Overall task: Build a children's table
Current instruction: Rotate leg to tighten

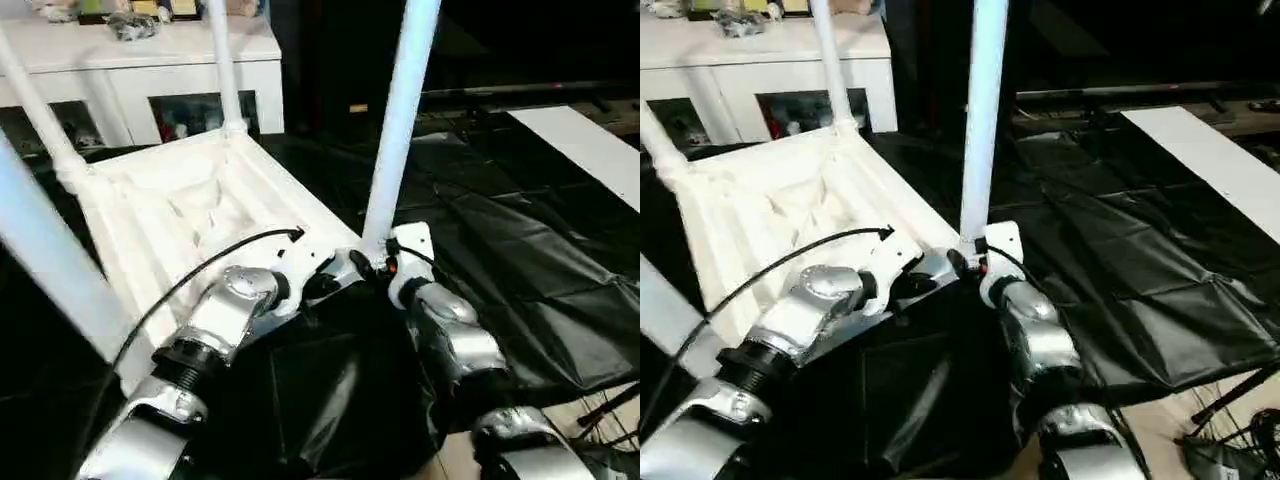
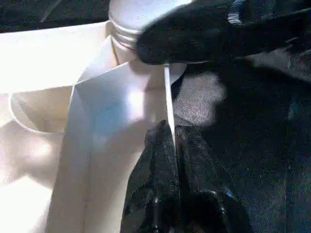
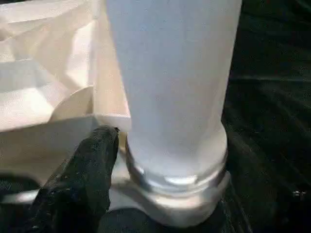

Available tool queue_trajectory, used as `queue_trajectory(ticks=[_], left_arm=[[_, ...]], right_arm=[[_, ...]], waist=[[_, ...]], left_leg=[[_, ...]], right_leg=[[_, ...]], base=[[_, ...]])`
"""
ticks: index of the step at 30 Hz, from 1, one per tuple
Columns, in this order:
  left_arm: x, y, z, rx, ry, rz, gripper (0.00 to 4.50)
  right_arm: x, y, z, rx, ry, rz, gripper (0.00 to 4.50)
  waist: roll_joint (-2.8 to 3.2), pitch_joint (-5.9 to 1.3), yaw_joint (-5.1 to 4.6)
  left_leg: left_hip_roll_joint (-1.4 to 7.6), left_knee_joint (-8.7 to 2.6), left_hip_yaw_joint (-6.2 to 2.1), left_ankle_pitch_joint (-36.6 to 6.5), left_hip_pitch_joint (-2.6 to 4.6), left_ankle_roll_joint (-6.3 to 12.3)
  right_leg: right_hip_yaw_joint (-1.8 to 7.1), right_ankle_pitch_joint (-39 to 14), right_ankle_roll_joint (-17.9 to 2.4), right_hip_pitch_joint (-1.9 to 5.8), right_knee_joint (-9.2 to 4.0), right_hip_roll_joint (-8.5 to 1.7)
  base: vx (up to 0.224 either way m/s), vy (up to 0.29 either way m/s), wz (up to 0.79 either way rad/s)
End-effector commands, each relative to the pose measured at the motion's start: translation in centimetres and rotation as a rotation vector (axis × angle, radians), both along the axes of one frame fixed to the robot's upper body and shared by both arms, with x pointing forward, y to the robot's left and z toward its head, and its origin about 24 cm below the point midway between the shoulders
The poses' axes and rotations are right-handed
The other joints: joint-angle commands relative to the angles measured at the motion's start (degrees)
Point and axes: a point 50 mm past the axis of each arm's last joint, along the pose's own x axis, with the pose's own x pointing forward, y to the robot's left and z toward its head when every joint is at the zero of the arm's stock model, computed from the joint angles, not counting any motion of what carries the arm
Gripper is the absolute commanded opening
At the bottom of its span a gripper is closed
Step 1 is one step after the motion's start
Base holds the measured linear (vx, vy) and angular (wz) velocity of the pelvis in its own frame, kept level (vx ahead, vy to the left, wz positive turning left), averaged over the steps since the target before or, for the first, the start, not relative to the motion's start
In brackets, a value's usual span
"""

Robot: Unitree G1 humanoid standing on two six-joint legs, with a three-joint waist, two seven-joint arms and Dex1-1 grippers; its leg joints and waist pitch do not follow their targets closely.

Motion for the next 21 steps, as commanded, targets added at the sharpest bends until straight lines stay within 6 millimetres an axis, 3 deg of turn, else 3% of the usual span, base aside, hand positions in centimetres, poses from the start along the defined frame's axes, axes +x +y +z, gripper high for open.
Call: queue_trajectory(ticks=[1, 2, 4, 7, 10, 15, 17, 19, 21], left_arm=[[-1.2, 0.4, -2.3, 0.106, 0.070, -0.049, 0.00], [-1.4, 1.1, -2.2, 0.117, 0.071, -0.071, 0.00], [-1.7, 2.0, -1.9, 0.133, 0.052, -0.119, 0.00], [-2.4, 3.0, -1.3, 0.118, 0.047, -0.211, 0.00], [-3.3, 3.5, -0.7, 0.073, 0.053, -0.326, 0.00], [-4.9, 4.6, 0.5, 0.029, 0.115, -0.453, 0.00], [-5.1, 5.0, 0.9, 0.026, 0.130, -0.470, 0.00], [-5.3, 5.2, 1.1, 0.017, 0.141, -0.486, 0.00], [-5.4, 5.3, 1.2, 0.016, 0.154, -0.497, 0.00]], right_arm=[[-0.8, 3.6, 1.7, -0.007, -0.081, 0.304, 3.84], [-0.9, 2.3, 1.8, -0.105, -0.117, 0.359, 3.89], [-1.2, 0.9, 2.0, -0.163, -0.133, 0.440, 3.89], [-2.0, -0.9, 2.8, -0.152, -0.141, 0.556, 3.89], [-2.4, -1.9, 3.3, -0.140, -0.144, 0.606, 3.89], [-3.1, -3.2, 3.7, -0.158, -0.115, 0.720, 3.89], [-3.4, -3.4, 3.6, -0.170, -0.095, 0.769, 3.89], [-3.6, -3.4, 3.6, -0.170, -0.079, 0.791, 3.89], [-3.8, -3.4, 3.4, -0.180, -0.057, 0.820, 3.89]], waist=[[0.06, -2.75, 0.14], [0.28, -2.77, 0.14], [0.00, -2.72, 0.14], [0.12, -2.82, 0.36], [0.24, -3.21, 0.56], [0.77, -4.03, 0.86], [0.87, -4.36, 1.43], [0.84, -4.30, 1.75], [0.50, -3.97, 1.74]], left_leg=[[1.63, -4.69, -1.11, -25.0, 0.50, 0.61], [1.63, -4.69, -1.06, -23.8, 0.35, 0.74], [1.64, -4.63, -0.90, -22.6, 0.22, 1.17], [1.75, -4.50, -0.63, -20.7, 0.43, 2.28], [2.14, -4.56, -0.64, -16.5, -0.06, 2.94], [2.38, -3.64, -0.32, -9.7, 0.31, 4.11], [2.19, -2.80, 0.02, -5.2, 0.20, 6.23], [2.14, -2.55, 0.08, -3.5, -0.12, 7.20], [2.17, -2.79, 0.12, -6.1, -0.25, 6.78]], right_leg=[[1.74, -29.5, -4.4, 1.02, -5.51, -3.12], [1.85, -28.6, -4.9, 1.16, -5.33, -3.26], [1.86, -28.2, -5.1, 1.28, -5.30, -3.21], [2.10, -27.5, -5.7, 1.35, -5.32, -3.19], [2.16, -18.8, -8.7, 1.91, -4.11, -2.89], [2.06, -1.8, -14.8, 2.19, -1.92, -2.31], [1.93, 5.5, -16.6, 2.20, -1.00, -1.94], [1.92, 7.1, -17.0, 2.09, -0.83, -2.10], [1.89, 3.3, -16.6, 2.12, -1.14, -2.30]], base=[[0.000, 0.000, 0.00], [0.000, 0.000, 0.00], [0.000, 0.000, 0.00], [0.000, 0.000, 0.00], [0.053, -0.019, 0.03], [0.047, 0.004, 0.00], [0.000, 0.000, 0.00], [0.000, 0.000, 0.00], [0.000, 0.000, 0.00]])
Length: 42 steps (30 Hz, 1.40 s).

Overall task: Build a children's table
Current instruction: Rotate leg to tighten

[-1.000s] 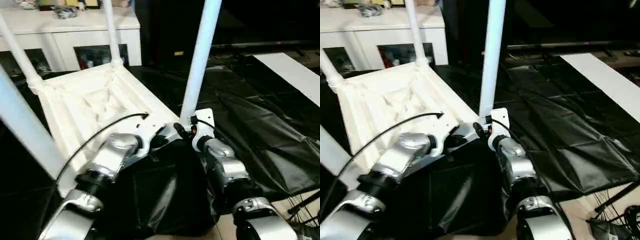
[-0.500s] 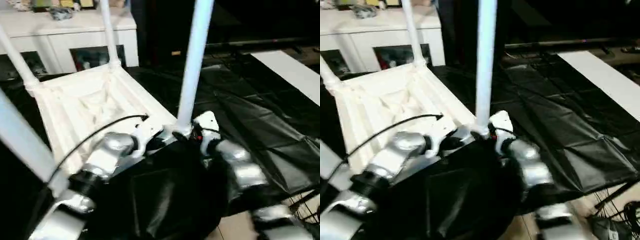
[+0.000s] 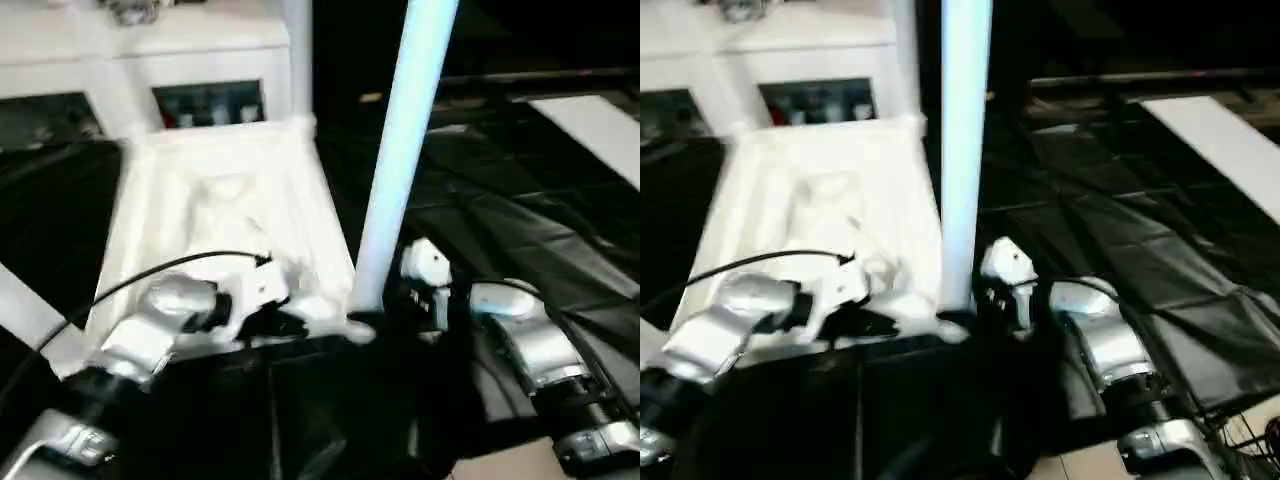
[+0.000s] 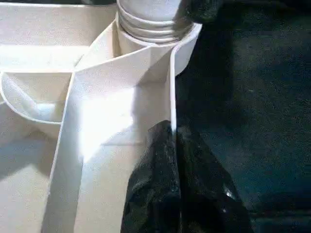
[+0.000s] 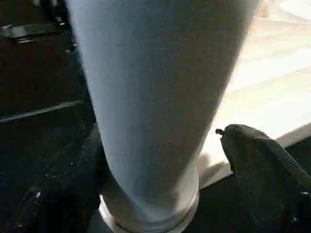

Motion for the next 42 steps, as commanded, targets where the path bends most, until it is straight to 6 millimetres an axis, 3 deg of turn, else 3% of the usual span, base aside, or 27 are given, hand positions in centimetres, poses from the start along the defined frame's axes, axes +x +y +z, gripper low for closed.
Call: queue_trajectory(ticks=[1, 5, 8, 12, 14, 18, 24, 36, 42], left_arm=[[-0.9, -0.4, -0.6, 0.014, 0.066, -0.071, 0.00], [-0.7, -0.2, -0.6, 0.021, 0.060, -0.059, 0.00], [-0.7, -0.1, -0.4, 0.023, 0.063, -0.052, 0.00], [-0.6, -0.1, -0.4, 0.023, 0.060, -0.045, 0.00], [-0.6, -0.1, -0.4, 0.021, 0.061, -0.043, 0.00], [-0.6, -0.1, -0.5, 0.023, 0.062, -0.040, 0.00], [-0.6, -0.1, -0.5, 0.025, 0.065, -0.037, 0.00], [-0.6, -0.1, -0.7, 0.026, 0.059, -0.017, 0.00], [0.7, -1.0, -1.2, 0.032, -0.001, 0.118, 0.00]], right_arm=[[-0.5, -0.4, -0.4, -0.045, 0.025, 0.039, 3.89], [-0.6, -0.4, -0.5, -0.048, 0.033, 0.046, 3.89], [-0.4, -0.5, -0.5, -0.054, 0.041, 0.051, 3.89], [-0.3, -0.6, -0.7, -0.062, 0.051, 0.048, 3.89], [-0.2, -0.6, -0.7, -0.059, 0.059, 0.040, 3.56], [-0.1, -0.6, -1.0, -0.069, 0.069, 0.038, 3.23], [0.0, -0.4, -1.4, -0.060, 0.104, 0.040, 2.74], [-0.1, 0.1, -2.0, -0.035, 0.132, 0.007, 2.61], [0.5, 1.9, -3.1, -0.003, 0.106, -0.176, 2.61]], waist=[[0.12, -3.64, -0.11], [-0.21, -3.04, -0.18], [-0.35, -2.95, -0.25], [-0.37, -3.16, -0.26], [-0.35, -3.35, -0.23], [-0.39, -3.38, -0.30], [-0.51, -3.18, -0.29], [-0.58, -3.20, -0.41], [-0.53, -2.75, -1.34]], left_leg=[[2.03, -3.25, -0.11, -8.5, 0.86, 5.04], [2.08, -3.81, -0.19, -15.2, 1.07, 1.64], [1.99, -3.91, -0.27, -16.0, 1.07, 0.94], [1.95, -3.75, -0.27, -14.1, 0.97, 1.20], [1.90, -3.54, -0.22, -12.3, 0.86, 1.77], [1.88, -3.44, -0.19, -12.0, 0.84, 2.26], [1.89, -3.57, -0.22, -13.7, 0.87, 1.74], [1.84, -3.58, -0.26, -13.8, 0.83, 1.57], [1.59, -3.96, -0.45, -18.0, 1.01, -0.40]], right_leg=[[1.91, -0.8, -16.3, 3.09, -1.92, -2.50], [2.41, -12.7, -13.1, 2.73, -3.04, -2.84], [2.53, -16.0, -11.6, 2.61, -3.28, -2.87], [2.53, -14.0, -11.7, 2.62, -3.06, -2.78], [2.45, -10.9, -12.5, 2.73, -2.70, -2.66], [2.38, -9.9, -13.1, 2.76, -2.59, -2.64], [2.45, -13.7, -12.3, 2.64, -2.90, -2.73], [2.45, -14.1, -12.0, 2.59, -2.92, -2.67], [2.38, -22.4, -9.5, 2.21, -3.87, -2.73]], base=[[0.000, 0.000, 0.00], [0.000, 0.000, 0.00], [0.000, 0.000, 0.00], [0.000, 0.000, 0.00], [0.000, 0.000, 0.00], [0.000, 0.000, 0.00], [0.000, 0.000, 0.00], [0.000, 0.000, 0.00], [0.000, 0.000, 0.00]])
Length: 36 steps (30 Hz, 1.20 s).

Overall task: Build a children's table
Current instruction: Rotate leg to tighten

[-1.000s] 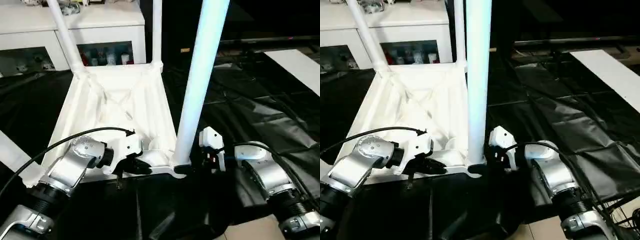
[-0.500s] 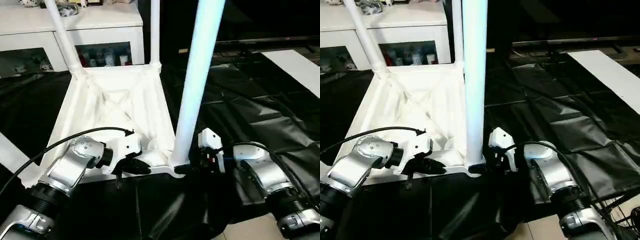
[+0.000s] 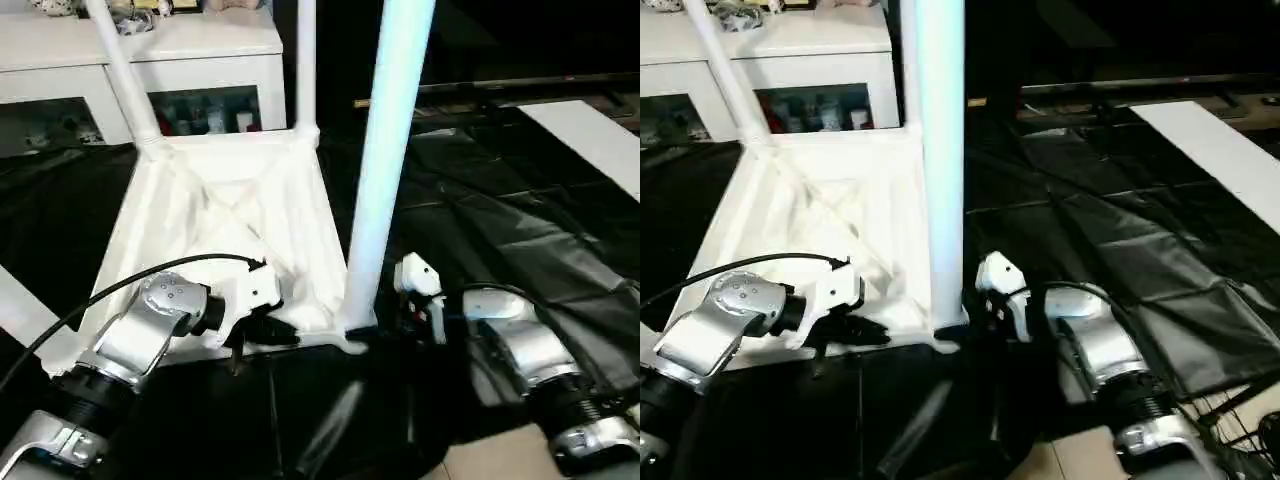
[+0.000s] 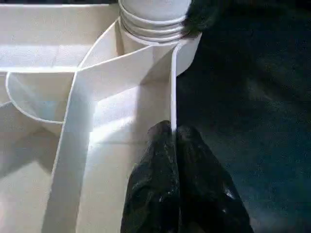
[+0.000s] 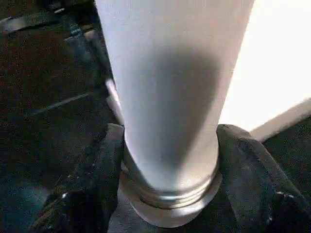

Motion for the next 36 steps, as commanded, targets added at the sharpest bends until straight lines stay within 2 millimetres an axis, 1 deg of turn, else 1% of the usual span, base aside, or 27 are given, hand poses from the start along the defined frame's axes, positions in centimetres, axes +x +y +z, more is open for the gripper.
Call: queue_trajectory(ticks=[1, 2, 4, 5, 7, 9, 11, 12, 13, 16, 17, 19, 20, 21, 22, 24, 25, 26, 27, 28, 30, 31, 32, 33, 34, 35, 36], left_arm=[[0.7, -1.7, -0.8, 0.004, -0.017, 0.076, 0.00], [0.7, -1.9, -0.8, 0.001, -0.020, 0.085, 0.00], [1.1, -2.6, -0.9, -0.016, -0.029, 0.131, 0.00], [1.2, -3.2, -1.0, -0.028, -0.029, 0.159, 0.00], [1.6, -4.6, -1.3, -0.039, -0.032, 0.217, 0.00], [1.8, -5.6, -1.5, -0.043, -0.041, 0.262, 0.00], [2.0, -6.1, -1.6, -0.043, -0.044, 0.277, 0.00], [2.1, -6.4, -1.6, -0.046, -0.044, 0.283, 0.00], [2.3, -7.2, -1.7, -0.053, -0.045, 0.303, 0.00], [2.4, -7.5, -1.7, -0.054, -0.046, 0.313, 0.00], [2.4, -7.7, -1.8, -0.056, -0.045, 0.315, 0.00], [2.4, -7.7, -1.8, -0.057, -0.043, 0.311, 0.00], [2.3, -7.7, -1.8, -0.056, -0.039, 0.307, 0.00], [2.3, -7.4, -1.8, -0.052, -0.040, 0.300, 0.00], [2.3, -7.4, -1.8, -0.052, -0.040, 0.300, 0.00], [2.1, -6.8, -1.7, -0.059, -0.050, 0.281, 0.00], [2.1, -6.5, -1.6, -0.070, -0.055, 0.276, 0.00], [2.1, -6.5, -1.6, -0.070, -0.055, 0.276, 0.00], [2.0, -6.2, -1.5, -0.078, -0.054, 0.261, 0.00], [1.9, -6.0, -1.5, -0.080, -0.052, 0.252, 0.00], [1.9, -6.0, -1.5, -0.081, -0.052, 0.249, 0.00], [1.6, -4.9, -1.4, -0.076, -0.051, 0.223, 0.00], [1.6, -4.5, -1.4, -0.072, -0.054, 0.212, 0.00], [1.6, -4.4, -1.4, -0.071, -0.055, 0.209, 0.00], [1.4, -3.8, -1.4, -0.065, -0.048, 0.188, 0.00], [1.4, -3.7, -1.3, -0.064, -0.048, 0.181, 0.00], [1.2, -3.4, -1.3, -0.061, -0.048, 0.162, 0.00]], right_arm=[[0.4, 1.5, -1.4, -0.030, 0.012, -0.143, 2.61], [0.4, 1.7, -1.4, -0.026, 0.014, -0.157, 2.61], [0.6, 2.5, -1.7, -0.007, 0.031, -0.223, 2.60], [0.8, 3.2, -1.8, 0.018, 0.047, -0.275, 2.60], [1.0, 5.1, -1.9, 0.079, 0.093, -0.378, 2.60], [1.2, 6.5, -1.9, 0.117, 0.132, -0.448, 2.59], [1.4, 7.1, -1.8, 0.131, 0.146, -0.498, 2.59], [1.4, 7.6, -1.7, 0.144, 0.150, -0.494, 2.59], [1.3, 8.8, -1.4, 0.174, 0.159, -0.485, 2.58], [1.2, 9.4, -1.3, 0.172, 0.155, -0.476, 2.58], [0.8, 10.2, -1.1, 0.158, 0.127, -0.423, 2.58], [0.7, 10.3, -1.0, 0.159, 0.122, -0.411, 2.58], [0.6, 10.3, -1.0, 0.162, 0.121, -0.406, 2.93], [0.7, 9.8, -1.0, 0.168, 0.118, -0.418, 3.14], [0.7, 9.8, -1.0, 0.168, 0.118, -0.418, 3.28], [1.2, 8.5, -0.8, 0.180, 0.102, -0.440, 3.37], [1.4, 7.7, -0.6, 0.182, 0.090, -0.442, 3.63], [1.4, 7.7, -0.6, 0.182, 0.090, -0.442, 3.73], [1.3, 7.1, -0.3, 0.167, 0.057, -0.386, 3.73], [1.2, 6.8, -0.2, 0.154, 0.037, -0.345, 3.79], [1.2, 6.7, -0.1, 0.152, 0.031, -0.332, 3.97], [0.7, 4.8, 0.9, 0.117, -0.039, -0.194, 3.97], [0.6, 4.0, 1.2, 0.097, -0.064, -0.155, 3.97], [0.6, 3.8, 1.3, 0.092, -0.071, -0.145, 3.97], [0.5, 2.6, 1.6, 0.060, -0.092, -0.096, 3.97], [0.4, 2.3, 1.7, 0.053, -0.096, -0.089, 3.97], [0.4, 1.7, 1.8, 0.034, -0.103, -0.069, 3.97]], waist=[[-0.18, -2.52, -0.12], [-0.30, -2.51, -0.34], [-0.34, -2.42, -0.75], [-0.10, -2.45, -0.81], [-0.25, -2.36, -1.27], [-0.12, -2.35, -1.58], [0.03, -2.40, -1.81], [0.08, -2.44, -1.76], [0.04, -2.45, -1.88], [0.17, -2.47, -1.84], [-0.12, -2.44, -1.76], [-0.08, -2.33, -1.73], [-0.11, -2.31, -1.71], [-0.25, -2.26, -1.69], [-0.21, -2.26, -1.65], [-0.21, -2.25, -1.63], [-0.29, -2.29, -1.64], [-0.27, -2.31, -1.61], [-0.49, -2.39, -1.60], [-0.38, -2.57, -1.35], [-0.34, -2.83, -1.25], [-0.20, -2.94, -0.94], [-0.32, -3.21, -0.69], [-0.34, -3.20, -0.49], [-0.26, -3.10, -0.41], [-0.36, -3.37, -0.33], [-0.30, -3.38, -0.12]], left_leg=[[1.47, -4.36, -0.54, -19.6, 0.70, -0.60], [1.35, -4.38, -0.80, -20.4, 0.76, -1.02], [1.30, -4.44, -0.95, -21.3, 0.59, -1.00], [1.30, -4.48, -1.16, -22.1, 0.68, -1.18], [1.21, -4.51, -1.25, -22.8, 0.68, -1.35], [1.12, -4.57, -1.42, -24.2, 0.90, -1.58], [1.16, -4.77, -1.56, -25.3, 0.74, -1.40], [1.20, -4.79, -1.61, -25.8, 0.90, -1.41], [1.17, -4.80, -1.48, -26.1, 1.00, -1.21], [1.31, -5.08, -1.54, -26.5, 0.98, -1.13], [1.30, -5.08, -1.43, -26.9, 1.15, -0.97], [1.26, -5.10, -1.43, -27.6, 1.28, -0.83], [1.23, -5.11, -1.44, -27.7, 1.24, -0.81], [1.23, -5.09, -1.42, -27.8, 1.33, -0.73], [1.20, -5.07, -1.45, -27.8, 1.38, -0.64], [1.19, -5.13, -1.51, -27.6, 1.37, -0.55], [1.18, -5.13, -1.50, -27.3, 1.26, -0.36], [1.24, -5.19, -1.45, -26.7, 1.11, -0.24], [1.29, -5.21, -1.44, -26.2, 1.02, -0.18], [1.46, -5.22, -1.34, -25.1, 0.88, 0.11], [1.66, -5.25, -1.20, -22.3, 0.51, 0.43], [1.76, -5.22, -1.07, -20.5, 0.55, 0.64], [1.80, -4.89, -0.80, -18.4, 0.39, 1.52], [1.84, -4.78, -0.63, -17.4, 0.42, 2.13], [1.78, -4.64, -0.42, -16.5, 0.32, 3.00], [1.76, -4.42, -0.36, -14.9, 0.06, 3.38], [1.71, -4.37, -0.38, -14.1, 0.02, 3.57]], right_leg=[[2.09, -25.7, -8.6, 1.87, -5.29, -2.78], [1.91, -28.8, -7.5, 1.92, -5.61, -2.94], [1.78, -31.7, -5.9, 1.76, -5.98, -2.89], [1.64, -33.2, -5.2, 1.70, -6.12, -3.01], [1.54, -34.0, -4.7, 1.44, -6.42, -2.88], [1.27, -35.1, -4.2, 1.28, -6.72, -2.88], [1.19, -34.2, -3.9, 1.32, -6.89, -2.85], [1.14, -34.1, -3.9, 1.29, -6.92, -2.87], [1.16, -33.4, -4.1, 1.15, -7.02, -2.77], [1.16, -31.4, -4.6, 1.34, -7.00, -2.78], [1.27, -30.6, -4.9, 1.13, -7.04, -2.74], [1.37, -31.6, -4.8, 1.01, -7.16, -2.85], [1.36, -32.0, -4.7, 1.05, -7.20, -2.90], [1.38, -32.9, -4.4, 0.95, -7.36, -2.96], [1.40, -33.6, -4.1, 0.93, -7.43, -3.04], [1.36, -34.3, -3.7, 0.96, -7.52, -3.09], [1.39, -34.5, -3.5, 1.01, -7.56, -3.14], [1.48, -33.9, -3.5, 1.07, -7.53, -3.14], [1.50, -33.3, -3.6, 1.16, -7.40, -3.11], [1.73, -31.0, -4.2, 1.30, -7.10, -3.15], [1.93, -25.4, -5.9, 1.59, -6.40, -3.02], [1.95, -21.6, -7.1, 1.73, -6.07, -2.85], [2.01, -16.9, -8.3, 2.06, -5.47, -2.65], [2.07, -15.1, -8.8, 2.04, -5.36, -2.60], [2.17, -13.7, -9.9, 1.98, -5.18, -2.60], [2.11, -12.6, -10.5, 2.36, -4.89, -2.75], [2.08, -12.0, -10.6, 2.39, -4.84, -2.78]], base=[[0.000, 0.000, 0.00], [0.000, 0.000, 0.00], [0.000, 0.000, 0.00], [0.000, 0.000, 0.00], [0.000, 0.000, 0.00], [0.000, 0.000, 0.00], [0.000, 0.000, 0.00], [0.000, 0.000, 0.00], [0.000, 0.000, 0.00], [0.000, 0.000, 0.00], [0.000, 0.000, 0.00], [0.000, 0.000, 0.00], [0.000, 0.000, 0.00], [0.000, 0.000, 0.00], [0.000, 0.000, 0.00], [0.000, 0.000, 0.00], [0.000, 0.000, 0.00], [0.000, 0.000, 0.00], [0.000, 0.000, 0.00], [0.000, 0.000, 0.00], [0.000, 0.000, 0.00], [0.000, 0.000, 0.00], [0.000, 0.000, 0.00], [0.056, -0.012, 0.07], [0.056, -0.012, 0.07], [0.060, -0.021, 0.02], [0.000, 0.000, 0.00]])
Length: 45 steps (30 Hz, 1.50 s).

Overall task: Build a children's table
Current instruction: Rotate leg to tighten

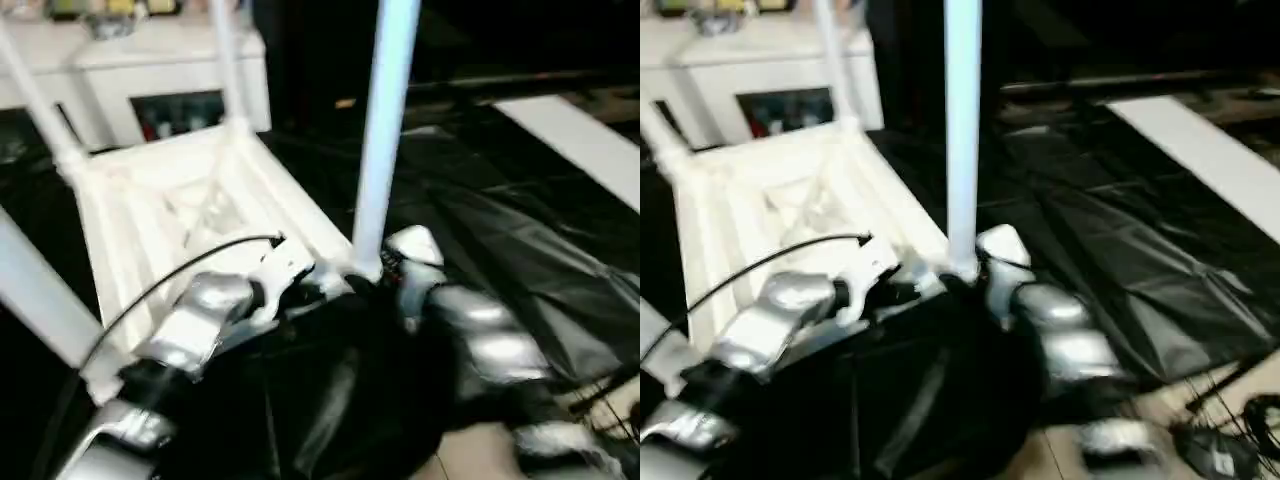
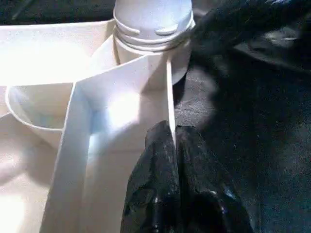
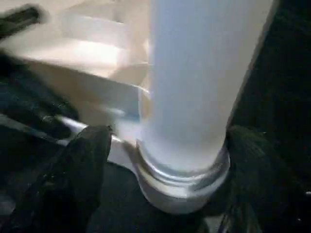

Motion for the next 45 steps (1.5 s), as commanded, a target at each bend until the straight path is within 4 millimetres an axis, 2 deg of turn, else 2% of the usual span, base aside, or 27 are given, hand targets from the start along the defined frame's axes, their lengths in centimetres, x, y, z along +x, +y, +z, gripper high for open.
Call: queue_trajectory(ticks=[1, 2, 4, 8, 11, 16, 19, 22, 26, 29, 32, 34, 42, 45], left_arm=[[-0.8, 0.0, -0.5, 0.019, 0.023, -0.098, 0.00], [-1.1, 0.2, -0.4, 0.015, 0.025, -0.135, 0.00], [-2.0, 0.7, 0.0, -0.003, 0.033, -0.232, 0.00], [-2.8, 1.7, 0.4, 0.015, 0.080, -0.306, 0.00], [-3.0, 2.2, 0.6, 0.016, 0.093, -0.333, 0.00], [-3.2, 2.2, 0.8, 0.013, 0.099, -0.358, 0.00], [-3.2, 2.1, 0.8, 0.013, 0.094, -0.355, 0.00], [-3.1, 2.1, 0.8, 0.018, 0.091, -0.353, 0.00], [-3.0, 2.2, 0.8, 0.023, 0.090, -0.349, 0.00], [-3.0, 2.3, 0.8, 0.024, 0.089, -0.346, 0.00], [-3.0, 2.2, 0.8, 0.025, 0.089, -0.345, 0.00], [-3.0, 2.3, 0.8, 0.026, 0.090, -0.344, 0.00], [-3.0, 2.3, 0.7, 0.023, 0.096, -0.343, 0.00], [-2.9, 2.3, 0.7, 0.027, 0.084, -0.323, 0.00]], right_arm=[[-1.1, 1.3, 0.5, -0.013, -0.003, 0.224, 3.97], [-1.3, 0.6, 0.6, -0.030, 0.005, 0.250, 3.97], [-1.7, -0.5, 0.6, -0.066, 0.020, 0.304, 3.97], [-2.1, -1.5, 0.7, -0.087, 0.046, 0.352, 3.97], [-2.1, -1.6, 0.8, -0.089, 0.048, 0.367, 3.97], [-1.8, -1.2, 0.9, -0.075, 0.039, 0.378, 3.97], [-1.8, -1.0, 0.6, -0.088, 0.055, 0.394, 3.97], [-1.9, -0.9, 0.1, -0.112, 0.070, 0.408, 3.97], [-1.8, -0.8, 0.0, -0.088, 0.094, 0.405, 3.65], [-1.9, -0.7, 0.0, -0.088, 0.100, 0.412, 3.28], [-1.8, -0.7, -0.2, -0.089, 0.108, 0.412, 3.12], [-1.7, -0.7, -0.2, -0.083, 0.108, 0.409, 2.81], [-1.8, -0.4, -0.4, -0.075, 0.113, 0.415, 2.70], [-1.1, -0.2, -0.7, -0.082, 0.085, 0.332, 2.69]], waist=[[-0.28, -3.33, 0.23], [-0.29, -3.47, 0.49], [-0.25, -3.52, 0.69], [0.08, -3.35, 1.33], [-0.03, -3.23, 1.93], [-0.22, -3.23, 1.83], [-0.22, -3.24, 1.77], [-0.24, -3.31, 1.83], [-0.21, -3.41, 1.83], [-0.22, -3.38, 1.89], [-0.22, -3.40, 1.85], [-0.22, -3.42, 1.84], [-0.26, -3.21, 1.82], [-0.26, -3.23, 1.71]], left_leg=[[1.79, -3.81, -0.23, -13.3, 0.18, 3.86], [1.76, -3.54, -0.12, -11.0, 0.24, 4.49], [1.78, -3.39, -0.11, -8.9, 0.05, 5.55], [2.17, -3.39, 0.14, -9.4, 0.54, 5.59], [2.29, -3.64, 0.24, -11.6, 0.88, 4.04], [2.18, -3.78, 0.15, -12.7, 0.72, 2.66], [2.06, -3.69, 0.15, -12.7, 0.66, 2.50], [2.06, -3.57, 0.18, -11.8, 0.65, 2.69], [2.04, -3.45, 0.18, -10.9, 0.59, 3.06], [2.06, -3.41, 0.23, -11.1, 0.66, 3.23], [2.06, -3.41, 0.19, -11.5, 0.60, 2.99], [2.04, -3.38, 0.17, -11.2, 0.58, 3.01], [2.06, -3.48, 0.12, -13.5, 0.64, 2.22], [2.01, -3.47, 0.09, -13.7, 0.63, 1.85]], right_leg=[[2.19, -11.7, -11.2, 2.56, -3.33, -2.79], [2.14, -8.3, -12.6, 2.77, -2.94, -2.71], [2.06, -5.2, -13.6, 3.04, -2.52, -2.69], [1.91, -5.2, -15.1, 2.67, -2.31, -2.32], [2.01, -8.3, -14.6, 2.52, -2.49, -2.45], [2.13, -10.7, -13.1, 2.67, -2.62, -2.71], [2.16, -11.8, -12.7, 2.67, -2.70, -2.74], [2.13, -10.8, -12.9, 2.64, -2.56, -2.65], [2.06, -8.8, -13.5, 2.76, -2.29, -2.53], [2.07, -9.3, -13.5, 2.70, -2.37, -2.58], [2.07, -9.8, -13.5, 2.75, -2.36, -2.57], [2.06, -9.5, -13.5, 2.77, -2.28, -2.57], [2.12, -13.4, -12.7, 2.57, -2.58, -2.63], [2.16, -13.8, -12.5, 2.45, -2.61, -2.66]], base=[[0.054, -0.028, -0.01], [0.000, 0.000, 0.00], [0.000, 0.000, 0.00], [0.000, 0.000, 0.00], [0.000, 0.000, 0.00], [0.000, 0.000, 0.00], [0.000, 0.000, 0.00], [0.000, 0.000, 0.00], [0.000, 0.000, 0.00], [0.000, 0.000, 0.00], [0.000, 0.000, 0.00], [0.000, 0.000, 0.00], [0.000, 0.000, 0.00], [0.000, 0.000, 0.00]])
